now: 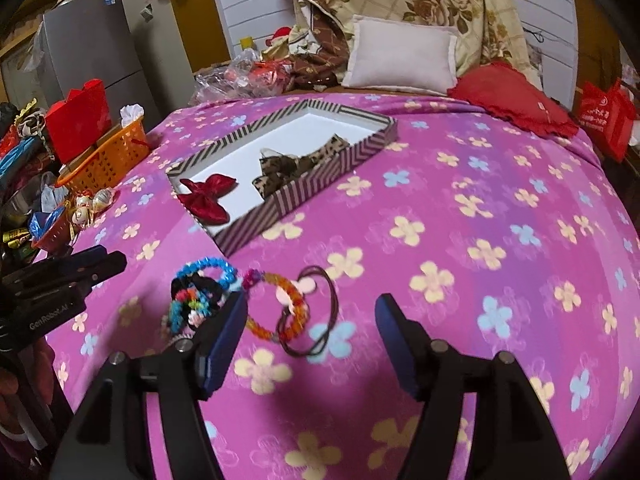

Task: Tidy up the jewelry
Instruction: 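Move both grippers back over the remaining jewelry pile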

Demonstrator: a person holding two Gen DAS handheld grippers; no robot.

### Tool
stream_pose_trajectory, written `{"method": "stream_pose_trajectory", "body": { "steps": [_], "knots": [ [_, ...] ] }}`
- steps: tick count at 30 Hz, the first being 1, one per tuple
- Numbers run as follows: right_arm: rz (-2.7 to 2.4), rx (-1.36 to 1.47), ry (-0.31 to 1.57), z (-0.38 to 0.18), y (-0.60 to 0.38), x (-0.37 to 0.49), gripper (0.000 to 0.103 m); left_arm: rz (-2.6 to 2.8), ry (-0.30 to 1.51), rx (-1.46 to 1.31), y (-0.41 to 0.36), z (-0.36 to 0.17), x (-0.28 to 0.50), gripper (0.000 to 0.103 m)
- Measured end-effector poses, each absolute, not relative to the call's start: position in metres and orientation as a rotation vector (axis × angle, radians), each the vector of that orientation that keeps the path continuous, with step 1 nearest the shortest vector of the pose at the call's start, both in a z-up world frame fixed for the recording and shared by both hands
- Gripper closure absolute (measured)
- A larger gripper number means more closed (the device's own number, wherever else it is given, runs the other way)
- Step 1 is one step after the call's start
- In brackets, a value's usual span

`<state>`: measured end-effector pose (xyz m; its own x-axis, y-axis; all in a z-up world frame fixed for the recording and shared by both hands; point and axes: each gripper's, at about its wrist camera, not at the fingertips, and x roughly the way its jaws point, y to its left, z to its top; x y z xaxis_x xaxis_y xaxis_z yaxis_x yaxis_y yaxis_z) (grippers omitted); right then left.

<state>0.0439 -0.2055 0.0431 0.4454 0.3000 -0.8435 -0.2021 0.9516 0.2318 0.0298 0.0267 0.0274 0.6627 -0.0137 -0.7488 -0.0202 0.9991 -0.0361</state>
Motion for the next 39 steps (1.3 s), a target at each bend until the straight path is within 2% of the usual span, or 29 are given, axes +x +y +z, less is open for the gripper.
{"method": "stream_pose_trajectory", "body": {
  "steps": [12,39],
  "knots": [
    [0.302,0.117,1.108,0.027,-0.219,0.03,0.033,-0.035,0.894,-0.084,0.038,0.014,0.006,0.076],
    [0.328,0.099,1.127,0.016,-0.206,0.034,0.033,-0.15,0.953,-0.083,0.009,-0.003,-0.01,0.076]
  ]
}}
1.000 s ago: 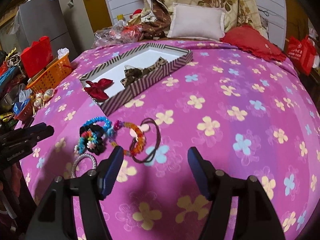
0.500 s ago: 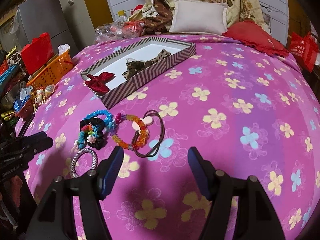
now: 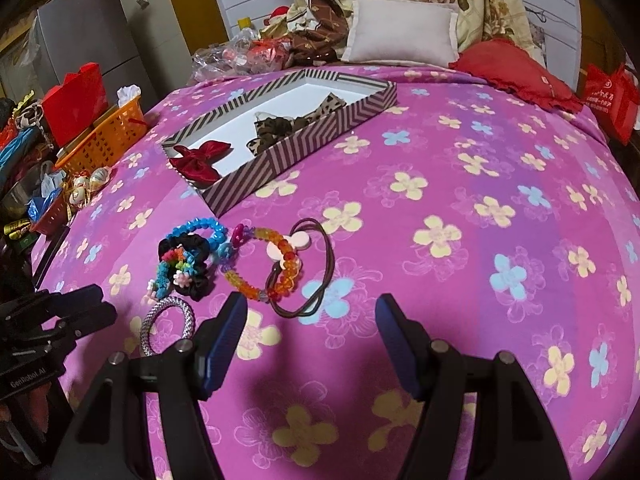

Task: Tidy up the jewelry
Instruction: 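Move both grippers back over the remaining jewelry pile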

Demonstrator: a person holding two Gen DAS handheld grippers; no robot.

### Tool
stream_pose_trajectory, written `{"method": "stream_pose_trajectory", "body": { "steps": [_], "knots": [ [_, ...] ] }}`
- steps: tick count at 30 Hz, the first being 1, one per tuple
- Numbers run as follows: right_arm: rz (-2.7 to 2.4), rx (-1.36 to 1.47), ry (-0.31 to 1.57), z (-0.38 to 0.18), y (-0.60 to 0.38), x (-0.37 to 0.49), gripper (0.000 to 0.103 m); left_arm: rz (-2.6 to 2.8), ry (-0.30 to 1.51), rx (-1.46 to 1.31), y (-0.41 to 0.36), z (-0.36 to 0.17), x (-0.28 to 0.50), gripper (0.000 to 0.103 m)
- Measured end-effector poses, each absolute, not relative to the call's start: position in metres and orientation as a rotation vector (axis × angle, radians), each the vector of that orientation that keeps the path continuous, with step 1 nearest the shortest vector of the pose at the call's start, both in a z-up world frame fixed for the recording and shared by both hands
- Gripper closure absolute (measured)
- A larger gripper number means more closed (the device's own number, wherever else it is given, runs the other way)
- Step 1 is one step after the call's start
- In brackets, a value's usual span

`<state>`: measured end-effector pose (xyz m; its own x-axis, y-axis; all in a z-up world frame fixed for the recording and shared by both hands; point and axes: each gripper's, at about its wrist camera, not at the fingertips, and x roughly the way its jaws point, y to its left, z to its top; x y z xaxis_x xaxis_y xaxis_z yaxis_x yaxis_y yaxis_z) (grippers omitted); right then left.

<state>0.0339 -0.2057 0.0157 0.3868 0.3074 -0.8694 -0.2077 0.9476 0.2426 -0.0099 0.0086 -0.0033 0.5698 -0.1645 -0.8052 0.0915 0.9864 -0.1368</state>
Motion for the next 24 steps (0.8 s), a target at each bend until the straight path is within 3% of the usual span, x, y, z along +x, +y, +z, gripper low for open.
{"method": "stream_pose_trajectory", "body": {
  "steps": [7,12,24],
  "knots": [
    [0.347,0.086,1.124,0.012,-0.198,0.04,0.035,-0.165,0.96,-0.082,0.004,-0.005,-0.011,0.076],
    [0.357,0.088,1.123,0.01,-0.195,0.043,0.043,-0.16,0.973,-0.071,0.002,-0.008,-0.009,0.076],
    [0.364,0.101,1.137,0.005,-0.193,0.047,0.043,-0.165,0.994,-0.077,0.001,-0.015,-0.008,0.076]
  ]
}}
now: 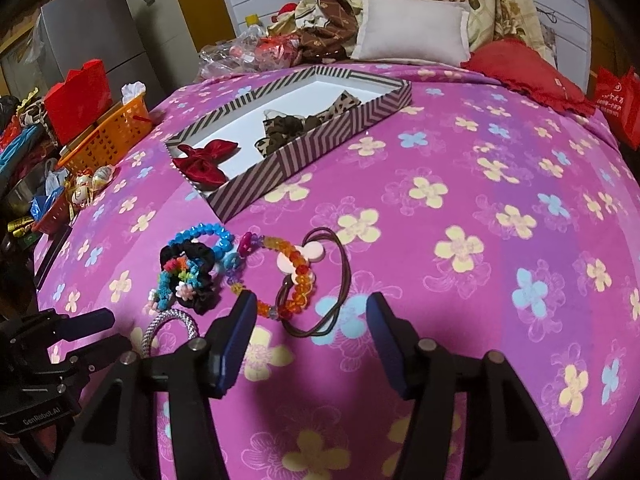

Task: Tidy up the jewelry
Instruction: 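Move both grippers back over the remaining jewelry pile, then grasp the silver braided bracelet with the left gripper while the right grasps the orange beaded bracelet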

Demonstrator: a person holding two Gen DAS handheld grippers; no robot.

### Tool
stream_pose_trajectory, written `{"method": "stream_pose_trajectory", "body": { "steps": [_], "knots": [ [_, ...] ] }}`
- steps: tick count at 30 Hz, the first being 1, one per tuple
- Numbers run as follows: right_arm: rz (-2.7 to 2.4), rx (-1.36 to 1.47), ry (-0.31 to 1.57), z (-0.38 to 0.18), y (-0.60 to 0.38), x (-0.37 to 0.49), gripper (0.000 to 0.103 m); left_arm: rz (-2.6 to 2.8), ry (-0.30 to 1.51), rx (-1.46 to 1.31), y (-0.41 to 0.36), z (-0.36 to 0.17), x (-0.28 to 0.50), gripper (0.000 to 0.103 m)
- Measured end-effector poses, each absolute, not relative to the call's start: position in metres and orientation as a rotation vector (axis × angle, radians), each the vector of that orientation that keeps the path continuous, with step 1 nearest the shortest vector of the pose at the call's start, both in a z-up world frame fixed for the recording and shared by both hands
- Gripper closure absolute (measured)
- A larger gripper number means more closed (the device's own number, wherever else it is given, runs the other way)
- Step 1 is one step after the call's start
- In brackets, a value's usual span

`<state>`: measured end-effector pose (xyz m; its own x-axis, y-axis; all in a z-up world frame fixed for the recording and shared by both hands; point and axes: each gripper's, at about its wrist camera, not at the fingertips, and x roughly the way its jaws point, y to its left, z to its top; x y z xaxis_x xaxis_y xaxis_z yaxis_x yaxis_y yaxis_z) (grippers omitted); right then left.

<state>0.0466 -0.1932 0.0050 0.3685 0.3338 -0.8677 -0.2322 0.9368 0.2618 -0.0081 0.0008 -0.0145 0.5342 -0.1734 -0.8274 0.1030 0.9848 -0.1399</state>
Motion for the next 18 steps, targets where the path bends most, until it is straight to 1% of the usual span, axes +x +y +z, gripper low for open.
{"method": "stream_pose_trajectory", "body": {
  "steps": [18],
  "knots": [
    [0.374,0.107,1.138,0.0042,-0.194,0.0474,0.043,-0.209,1.013,-0.136,0.0066,-0.0148,-0.0116,0.076]
  ]
}}
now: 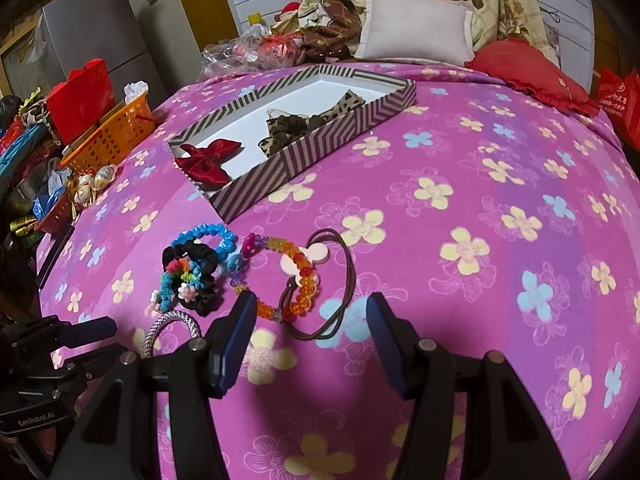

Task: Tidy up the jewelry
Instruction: 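Grasp the silver braided bracelet with the left gripper while the right grasps the orange beaded bracelet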

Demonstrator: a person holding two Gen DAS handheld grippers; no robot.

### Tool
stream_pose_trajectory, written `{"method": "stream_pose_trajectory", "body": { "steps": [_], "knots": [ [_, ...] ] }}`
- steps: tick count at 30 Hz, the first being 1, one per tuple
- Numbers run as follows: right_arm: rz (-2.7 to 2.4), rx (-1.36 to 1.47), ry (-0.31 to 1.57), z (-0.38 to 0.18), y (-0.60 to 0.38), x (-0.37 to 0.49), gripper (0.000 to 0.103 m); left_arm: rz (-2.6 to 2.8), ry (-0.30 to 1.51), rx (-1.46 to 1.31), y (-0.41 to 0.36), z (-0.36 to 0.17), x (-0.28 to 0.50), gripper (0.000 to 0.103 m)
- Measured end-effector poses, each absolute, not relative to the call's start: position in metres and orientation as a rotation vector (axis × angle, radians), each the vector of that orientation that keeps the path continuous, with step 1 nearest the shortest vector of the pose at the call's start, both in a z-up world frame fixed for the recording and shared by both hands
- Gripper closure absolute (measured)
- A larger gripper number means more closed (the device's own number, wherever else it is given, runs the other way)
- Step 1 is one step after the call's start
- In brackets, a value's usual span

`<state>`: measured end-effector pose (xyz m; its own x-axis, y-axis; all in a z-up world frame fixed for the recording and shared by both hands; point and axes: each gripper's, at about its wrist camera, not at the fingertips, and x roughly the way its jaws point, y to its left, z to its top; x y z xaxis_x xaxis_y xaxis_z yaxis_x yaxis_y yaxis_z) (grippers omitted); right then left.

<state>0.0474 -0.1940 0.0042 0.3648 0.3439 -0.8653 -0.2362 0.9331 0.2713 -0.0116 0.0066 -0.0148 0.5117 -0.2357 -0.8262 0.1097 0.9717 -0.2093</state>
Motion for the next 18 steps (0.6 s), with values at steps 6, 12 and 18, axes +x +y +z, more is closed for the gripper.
{"method": "stream_pose_trajectory", "body": {
  "steps": [6,12,18],
  "knots": [
    [0.381,0.097,1.135,0.005,-0.1914,0.0486,0.043,-0.216,1.009,-0.139,0.0066,-0.0117,-0.0142,0.076],
    [0.381,0.093,1.126,0.0045,-0.1872,0.0509,0.043,-0.211,1.004,-0.146,0.0078,-0.0107,-0.0137,0.076],
    [0.39,0.084,1.122,0.0057,-0.1848,0.0508,0.05,-0.201,1.021,-0.15,0.0063,-0.0154,-0.0105,0.076]
  ]
}}
